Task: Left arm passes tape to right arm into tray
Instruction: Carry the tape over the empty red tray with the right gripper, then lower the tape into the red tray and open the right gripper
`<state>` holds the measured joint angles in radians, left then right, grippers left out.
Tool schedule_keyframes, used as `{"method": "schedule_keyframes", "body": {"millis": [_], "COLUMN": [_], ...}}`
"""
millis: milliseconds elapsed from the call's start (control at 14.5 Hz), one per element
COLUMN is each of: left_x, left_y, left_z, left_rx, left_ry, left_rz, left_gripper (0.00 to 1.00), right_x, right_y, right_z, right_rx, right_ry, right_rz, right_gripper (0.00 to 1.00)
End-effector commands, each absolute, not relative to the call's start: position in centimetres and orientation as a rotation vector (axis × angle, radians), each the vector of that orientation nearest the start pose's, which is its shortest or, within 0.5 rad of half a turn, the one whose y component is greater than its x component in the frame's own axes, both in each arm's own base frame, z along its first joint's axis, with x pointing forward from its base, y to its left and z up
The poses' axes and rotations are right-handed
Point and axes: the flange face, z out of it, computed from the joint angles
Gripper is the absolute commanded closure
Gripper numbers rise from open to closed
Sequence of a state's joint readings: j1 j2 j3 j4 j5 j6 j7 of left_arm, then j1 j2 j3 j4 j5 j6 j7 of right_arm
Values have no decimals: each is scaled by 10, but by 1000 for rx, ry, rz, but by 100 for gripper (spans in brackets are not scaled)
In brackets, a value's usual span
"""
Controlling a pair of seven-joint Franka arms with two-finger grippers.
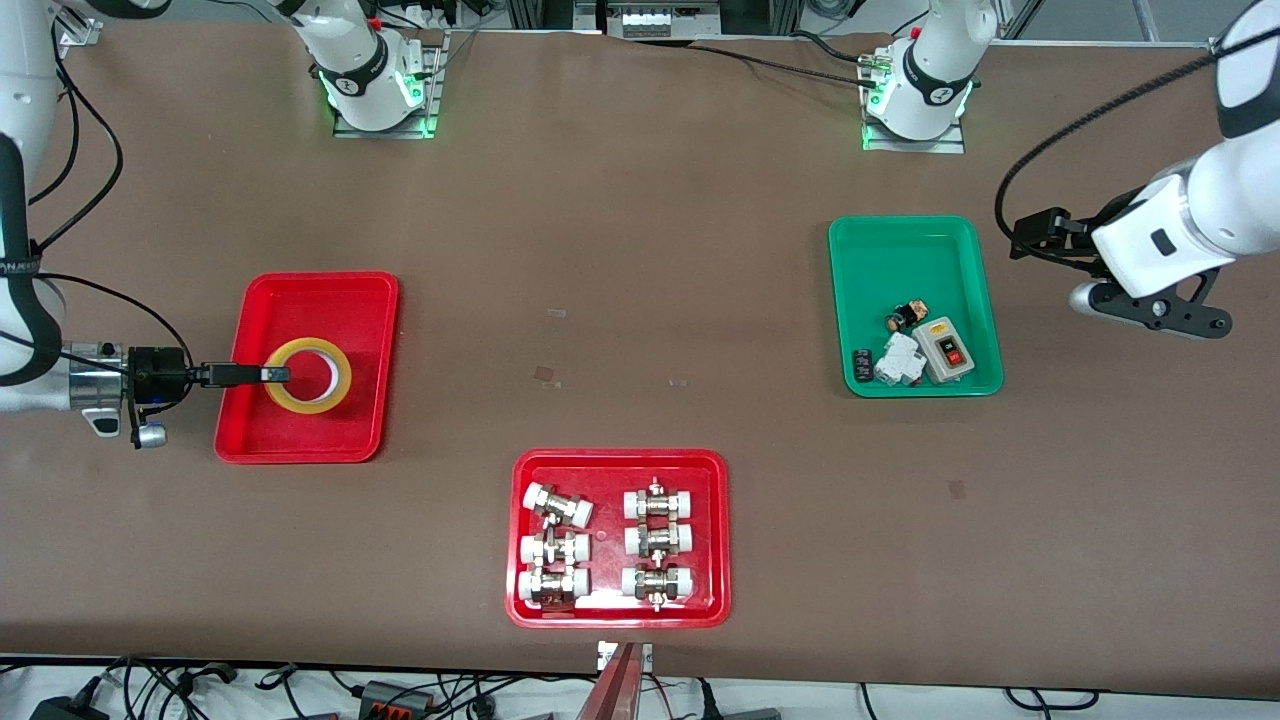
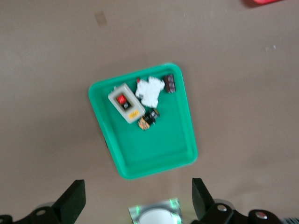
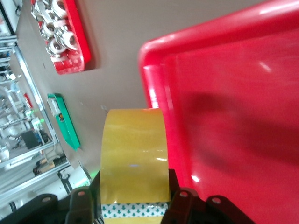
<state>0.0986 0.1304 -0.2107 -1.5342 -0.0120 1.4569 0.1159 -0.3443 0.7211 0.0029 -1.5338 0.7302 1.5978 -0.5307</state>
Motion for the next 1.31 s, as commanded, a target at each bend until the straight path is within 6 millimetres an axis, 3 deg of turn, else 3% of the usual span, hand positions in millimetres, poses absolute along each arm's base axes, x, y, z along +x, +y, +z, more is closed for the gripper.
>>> {"method": "schedule_keyframes", "body": {"millis": [0,207,484,622,691,760,829,1037,1244], "left_x": [525,532,569,584,587,586,583,577,579], "left_y": [-63,-66,-50,-44,-35,-33,-31,-18,-14], "left_z": [553,563,579,591,597,602,605,626,619], "left_rx": [-3084,-3077,-3115,-3135,-3142,-3146,-3153,-3161,-3151], "left_ry": [437,529,485,469,438,399,332,216,224], "left_rz": [226,200,116,62,44,40,53,78,102], "left_gripper": [0,0,0,0,0,0,0,0,0], "right_x": [619,610,603,601,601,600,597,596,602], "right_y": [-156,-164,-168,-169,-169,-168,-167,-165,-156], "right_z": [200,178,173,167,167,166,164,163,170], "right_rx": [-2187,-2160,-2159,-2154,-2155,-2153,-2144,-2199,-2316], "right_ry": [26,6,13,20,22,19,24,-6,-81], "right_rz": [328,329,346,355,358,361,373,409,448], "right_gripper": [75,75,75,69,54,8,0,0,0]}}
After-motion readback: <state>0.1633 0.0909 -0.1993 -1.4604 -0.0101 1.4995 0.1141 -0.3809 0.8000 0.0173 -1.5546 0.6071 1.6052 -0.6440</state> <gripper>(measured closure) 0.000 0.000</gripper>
